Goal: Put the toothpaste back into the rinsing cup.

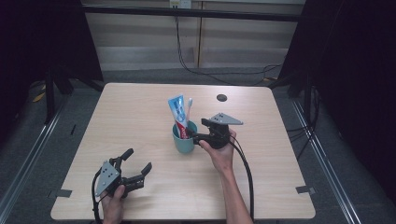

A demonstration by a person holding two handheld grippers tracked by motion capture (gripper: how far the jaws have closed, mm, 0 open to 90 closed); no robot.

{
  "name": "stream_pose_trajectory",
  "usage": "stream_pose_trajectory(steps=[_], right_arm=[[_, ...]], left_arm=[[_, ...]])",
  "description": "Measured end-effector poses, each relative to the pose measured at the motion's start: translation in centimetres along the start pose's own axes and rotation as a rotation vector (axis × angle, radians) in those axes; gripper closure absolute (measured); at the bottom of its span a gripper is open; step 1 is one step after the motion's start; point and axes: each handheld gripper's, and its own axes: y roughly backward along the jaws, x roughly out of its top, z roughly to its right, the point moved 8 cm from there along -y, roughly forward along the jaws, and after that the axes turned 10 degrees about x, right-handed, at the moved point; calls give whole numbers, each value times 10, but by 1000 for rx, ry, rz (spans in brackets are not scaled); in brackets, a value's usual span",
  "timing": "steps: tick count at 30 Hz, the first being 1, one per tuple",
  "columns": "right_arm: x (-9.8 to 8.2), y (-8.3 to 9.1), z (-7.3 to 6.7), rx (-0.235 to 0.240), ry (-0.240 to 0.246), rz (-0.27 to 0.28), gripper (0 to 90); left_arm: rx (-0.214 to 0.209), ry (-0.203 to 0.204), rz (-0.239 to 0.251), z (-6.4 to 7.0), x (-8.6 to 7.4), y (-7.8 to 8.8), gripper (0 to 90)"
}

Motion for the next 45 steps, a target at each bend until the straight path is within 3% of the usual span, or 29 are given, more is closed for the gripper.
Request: stream_pose_trajectory(steps=[3,14,24,28,37,45], right_arm=[[0,7,1,-16,4,12,141],[-9,31,9,-78,6,29,140],[-21,58,21,-177,26,61,135],[-28,68,26,-206,17,62,135],[-43,89,28,-220,8,90,135],[-64,110,35,-286,-20,101,135]], left_arm=[[0,0,0,0,0,0,155],[3,-2,0,0,0,0,155],[0,0,0,0,0,0,155],[0,0,0,0,0,0,155],[0,0,0,0,0,0,155],[0,0,0,0,0,0,156]])
